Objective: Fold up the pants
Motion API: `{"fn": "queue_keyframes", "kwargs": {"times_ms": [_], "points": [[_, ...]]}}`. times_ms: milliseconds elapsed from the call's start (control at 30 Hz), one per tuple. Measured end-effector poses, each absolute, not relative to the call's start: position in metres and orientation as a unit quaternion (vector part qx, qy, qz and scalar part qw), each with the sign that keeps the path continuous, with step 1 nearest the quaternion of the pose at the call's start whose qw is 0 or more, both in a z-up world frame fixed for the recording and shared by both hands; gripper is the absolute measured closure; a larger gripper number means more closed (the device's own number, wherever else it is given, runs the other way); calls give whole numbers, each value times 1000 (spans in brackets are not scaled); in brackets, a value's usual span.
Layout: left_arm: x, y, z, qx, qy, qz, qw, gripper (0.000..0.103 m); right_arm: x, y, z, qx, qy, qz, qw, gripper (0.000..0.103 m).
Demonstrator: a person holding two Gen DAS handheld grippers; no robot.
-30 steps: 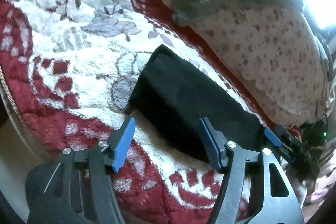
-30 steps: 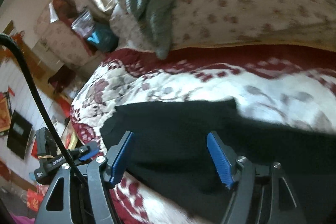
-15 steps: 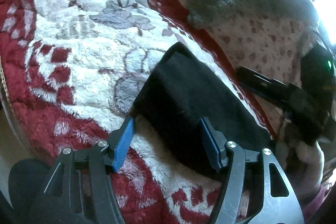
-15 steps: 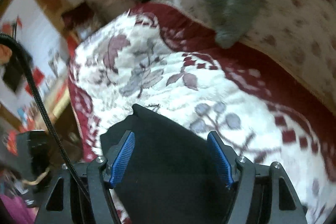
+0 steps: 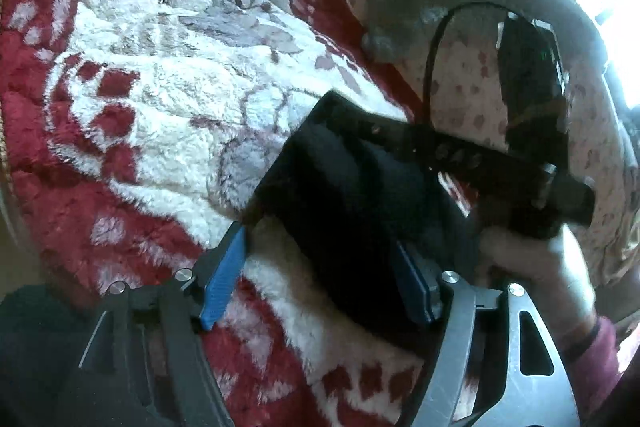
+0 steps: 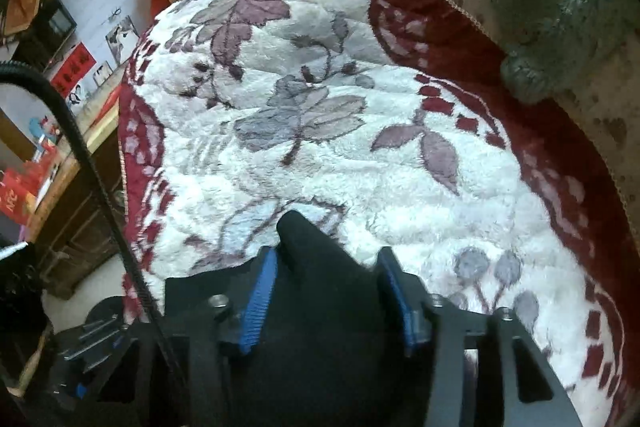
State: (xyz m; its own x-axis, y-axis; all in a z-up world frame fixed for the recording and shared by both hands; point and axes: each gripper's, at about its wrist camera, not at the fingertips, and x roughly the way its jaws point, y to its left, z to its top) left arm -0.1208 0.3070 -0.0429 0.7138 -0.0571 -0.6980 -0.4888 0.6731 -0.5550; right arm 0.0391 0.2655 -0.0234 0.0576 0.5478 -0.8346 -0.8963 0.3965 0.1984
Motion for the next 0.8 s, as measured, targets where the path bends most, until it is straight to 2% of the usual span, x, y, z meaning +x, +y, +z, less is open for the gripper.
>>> {"fn": "queue_keyframes", "kwargs": {"times_ms": [67,100,167,200,267,800], "points": [[-117,309,-45,-385,351,122,845,34,37,265,-24,-193,442,513,710,69],[-114,310,-46,-380,351,122,847,45,36,264,-23,-189,439,514,712,70],[-110,308,-45,-366,356,121,851,57,35,261,-20,-175,436,515,716,75],[-110,307,-43,-367,351,106,855,77,36,258,-18,-164,437,516,718,77],[-111,302,-35,-349,349,103,864,84,37,250,-11,-133,438,522,720,80],[-118,221,67,-242,276,5,930,87,27,108,87,77,358,530,764,82]]}}
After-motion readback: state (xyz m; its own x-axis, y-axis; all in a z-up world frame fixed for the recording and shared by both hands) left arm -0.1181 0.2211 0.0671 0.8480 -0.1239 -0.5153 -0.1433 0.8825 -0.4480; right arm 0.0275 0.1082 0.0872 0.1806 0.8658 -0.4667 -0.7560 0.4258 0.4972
